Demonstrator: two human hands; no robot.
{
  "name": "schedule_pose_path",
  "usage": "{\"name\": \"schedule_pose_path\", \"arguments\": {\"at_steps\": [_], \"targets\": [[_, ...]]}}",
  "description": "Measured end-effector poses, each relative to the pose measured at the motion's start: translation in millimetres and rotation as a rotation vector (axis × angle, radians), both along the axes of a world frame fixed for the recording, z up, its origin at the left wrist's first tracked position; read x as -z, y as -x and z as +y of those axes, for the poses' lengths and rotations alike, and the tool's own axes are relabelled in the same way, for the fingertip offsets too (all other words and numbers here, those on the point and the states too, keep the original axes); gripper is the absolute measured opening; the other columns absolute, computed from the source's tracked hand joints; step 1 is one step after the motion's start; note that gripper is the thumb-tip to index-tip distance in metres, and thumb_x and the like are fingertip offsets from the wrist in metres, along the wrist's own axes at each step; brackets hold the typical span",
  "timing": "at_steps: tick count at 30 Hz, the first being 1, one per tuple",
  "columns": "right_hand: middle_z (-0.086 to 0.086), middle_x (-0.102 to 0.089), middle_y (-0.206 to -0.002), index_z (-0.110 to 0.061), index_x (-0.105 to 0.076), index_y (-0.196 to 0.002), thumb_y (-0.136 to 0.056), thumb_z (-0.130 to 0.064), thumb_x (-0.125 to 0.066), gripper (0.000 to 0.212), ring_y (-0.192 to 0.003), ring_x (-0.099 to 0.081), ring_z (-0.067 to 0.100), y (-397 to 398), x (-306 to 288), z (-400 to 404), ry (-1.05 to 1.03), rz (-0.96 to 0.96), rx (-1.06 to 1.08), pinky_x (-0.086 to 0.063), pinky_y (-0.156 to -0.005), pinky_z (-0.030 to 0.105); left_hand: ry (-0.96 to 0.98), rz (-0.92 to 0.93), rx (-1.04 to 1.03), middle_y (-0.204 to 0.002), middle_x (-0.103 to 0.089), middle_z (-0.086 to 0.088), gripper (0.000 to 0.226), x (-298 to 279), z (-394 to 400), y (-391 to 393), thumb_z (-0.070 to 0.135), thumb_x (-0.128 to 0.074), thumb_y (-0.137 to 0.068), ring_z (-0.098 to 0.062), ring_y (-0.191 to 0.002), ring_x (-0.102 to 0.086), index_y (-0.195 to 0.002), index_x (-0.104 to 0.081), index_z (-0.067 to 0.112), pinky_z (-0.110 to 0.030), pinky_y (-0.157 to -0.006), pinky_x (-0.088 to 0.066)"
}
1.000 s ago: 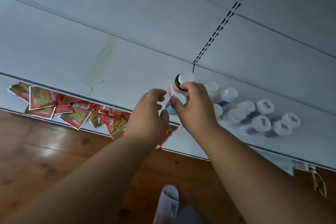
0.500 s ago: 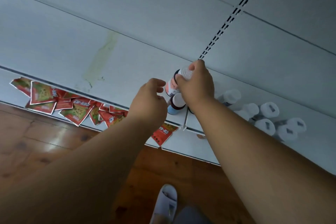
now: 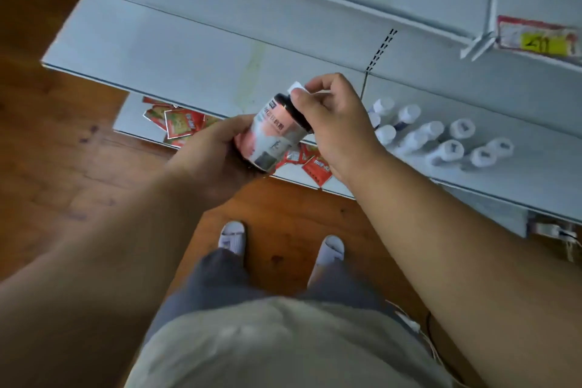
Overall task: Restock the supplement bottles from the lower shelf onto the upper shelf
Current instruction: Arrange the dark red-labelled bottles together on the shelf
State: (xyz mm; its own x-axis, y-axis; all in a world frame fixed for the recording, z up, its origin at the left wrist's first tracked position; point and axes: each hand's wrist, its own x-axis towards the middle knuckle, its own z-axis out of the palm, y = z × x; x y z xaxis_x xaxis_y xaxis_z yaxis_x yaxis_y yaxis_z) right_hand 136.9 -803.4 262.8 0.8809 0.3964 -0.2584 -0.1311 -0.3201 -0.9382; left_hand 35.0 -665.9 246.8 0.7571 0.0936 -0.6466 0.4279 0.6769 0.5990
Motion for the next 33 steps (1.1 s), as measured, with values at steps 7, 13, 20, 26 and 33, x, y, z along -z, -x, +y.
{"name": "schedule_pose_path", "arguments": {"at_steps": [7,13,20,26,33], "targets": [[-0.002,-0.069,-0.087,-0.034,-0.057,-0.090,-0.082,-0.061,-0.063,0.028,-0.085,-0.070,0.023,55,-76,-9,-0.089,0.042,0.270,-0.059,-0.074,0.053,0.037,-0.128,0.251,-0.107,-0.067,-0.020,0.045,-80,4,35,0.030,-0.059,-0.085,-0.031,-0.088,-0.068,-0.121,-0.061,0.003,-0.037,-0.070,-0.059],[-0.008,-0.069,-0.107,-0.045,-0.059,-0.112,-0.093,-0.047,-0.059,0.019,-0.100,-0.067,0.009,50,-136,-35,-0.228,-0.070,0.367,-0.058,-0.085,0.038,-0.128,-0.303,0.303,-0.114,-0.068,-0.019,0.043,-147,-21,1,0.029,-0.058,-0.091,-0.028,-0.101,-0.068,-0.127,-0.054,0.006,-0.039,-0.084,-0.056],[-0.008,-0.070,-0.111,-0.030,-0.049,-0.128,-0.078,-0.057,-0.068,0.060,-0.098,-0.070,0.009,7,-184,-108,-0.260,-0.081,0.504,-0.058,-0.090,0.040,-0.313,-0.374,0.282,-0.117,-0.069,-0.014,0.031,-192,-102,-70,0.032,-0.050,-0.096,-0.031,-0.111,-0.067,-0.122,-0.062,0.024,-0.050,-0.101,-0.049],[-0.012,-0.072,-0.107,-0.034,-0.057,-0.118,-0.090,-0.042,-0.065,0.029,-0.096,-0.070,0.007,-59,-195,-185,-0.155,-0.100,0.367,-0.058,-0.089,0.034,-0.536,-0.419,0.269,-0.103,-0.073,0.004,0.020,-202,-175,-131,0.023,-0.047,-0.103,-0.009,-0.091,-0.071,-0.116,-0.059,0.031,-0.030,-0.083,-0.056],[-0.011,-0.064,-0.123,-0.035,-0.048,-0.136,-0.084,-0.039,-0.075,0.059,-0.113,-0.060,0.009,-138,-190,-225,0.132,-0.226,0.086,-0.052,-0.098,0.039,-1.017,-0.352,0.382,-0.107,-0.070,0.016,0.033,-199,-201,-189,0.021,-0.064,-0.094,0.000,-0.096,-0.067,-0.121,-0.050,0.034,-0.025,-0.089,-0.050]]}}
